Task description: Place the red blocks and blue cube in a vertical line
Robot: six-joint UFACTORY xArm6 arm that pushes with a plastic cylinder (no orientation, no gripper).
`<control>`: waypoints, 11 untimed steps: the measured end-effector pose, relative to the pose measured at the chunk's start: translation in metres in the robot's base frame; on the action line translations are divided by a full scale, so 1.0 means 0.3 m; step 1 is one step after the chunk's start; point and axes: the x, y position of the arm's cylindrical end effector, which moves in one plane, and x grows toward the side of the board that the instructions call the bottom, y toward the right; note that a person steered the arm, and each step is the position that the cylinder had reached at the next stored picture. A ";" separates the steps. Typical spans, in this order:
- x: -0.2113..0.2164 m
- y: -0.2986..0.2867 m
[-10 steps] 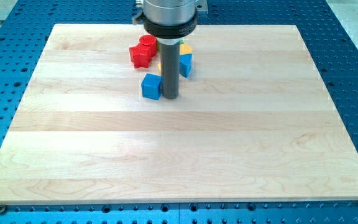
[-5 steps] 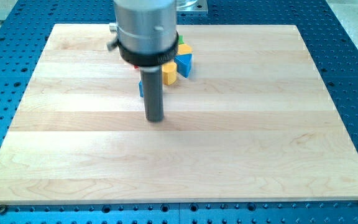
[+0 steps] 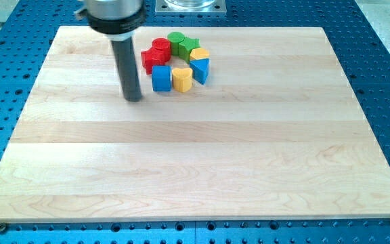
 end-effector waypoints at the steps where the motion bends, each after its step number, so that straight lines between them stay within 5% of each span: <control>1: 0.001 -0.138; 3: -0.260 -0.139; 6: -0.297 0.098; 8: -0.546 0.115; 11: -0.686 0.299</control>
